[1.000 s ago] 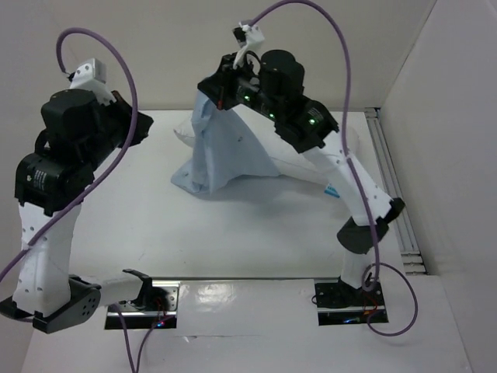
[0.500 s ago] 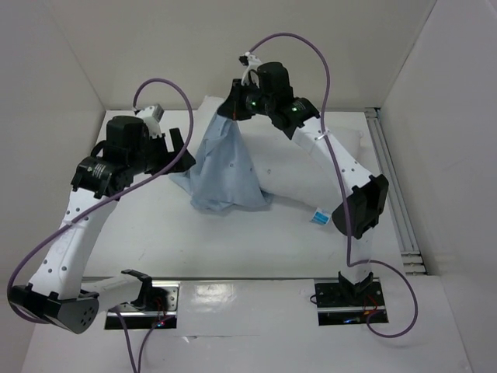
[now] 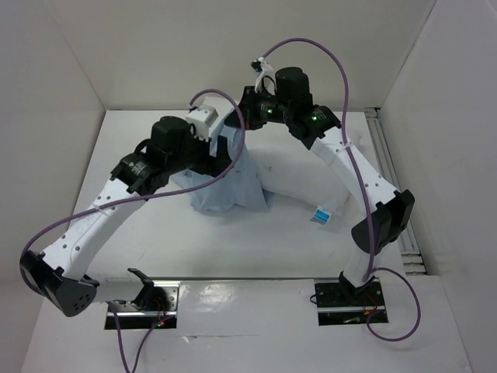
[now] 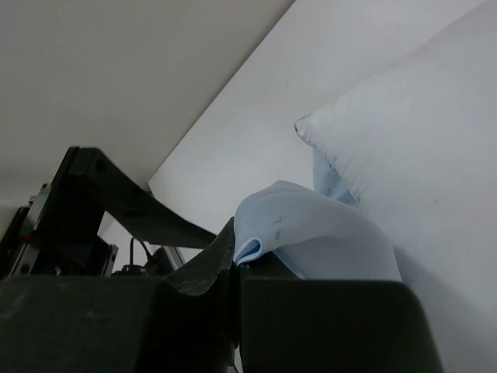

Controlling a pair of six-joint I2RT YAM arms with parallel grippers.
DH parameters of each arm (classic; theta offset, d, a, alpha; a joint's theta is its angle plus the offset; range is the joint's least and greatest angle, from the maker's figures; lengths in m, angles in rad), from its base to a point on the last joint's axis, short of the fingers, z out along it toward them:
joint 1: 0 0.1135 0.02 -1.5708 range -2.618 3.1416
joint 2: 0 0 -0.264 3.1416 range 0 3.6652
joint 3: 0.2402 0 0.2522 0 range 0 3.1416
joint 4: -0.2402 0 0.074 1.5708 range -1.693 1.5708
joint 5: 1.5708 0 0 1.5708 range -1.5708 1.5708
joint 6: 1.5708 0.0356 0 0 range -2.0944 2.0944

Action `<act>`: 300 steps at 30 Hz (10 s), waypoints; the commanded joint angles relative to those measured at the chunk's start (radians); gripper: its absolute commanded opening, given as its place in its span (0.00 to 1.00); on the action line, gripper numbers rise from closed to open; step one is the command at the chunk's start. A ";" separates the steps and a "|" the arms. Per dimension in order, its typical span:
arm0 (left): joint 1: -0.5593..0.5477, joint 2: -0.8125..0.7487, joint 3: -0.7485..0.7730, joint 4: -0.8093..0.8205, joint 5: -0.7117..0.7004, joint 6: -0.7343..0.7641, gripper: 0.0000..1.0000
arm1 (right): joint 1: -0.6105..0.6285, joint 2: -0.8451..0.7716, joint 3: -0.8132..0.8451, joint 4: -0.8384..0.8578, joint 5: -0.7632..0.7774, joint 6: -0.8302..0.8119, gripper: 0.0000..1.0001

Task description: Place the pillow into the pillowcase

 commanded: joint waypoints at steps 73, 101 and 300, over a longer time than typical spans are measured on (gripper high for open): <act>0.216 0.184 0.426 0.043 0.077 -0.048 0.00 | 0.560 -0.463 -0.848 0.299 1.483 0.362 0.00; 0.259 0.097 0.790 -0.058 -0.250 -0.056 0.00 | 0.541 -0.398 -0.023 0.543 1.007 -0.683 0.00; 0.388 0.438 0.283 -0.210 -0.020 -0.121 0.00 | 0.204 -0.010 -0.404 0.001 0.701 -0.105 0.96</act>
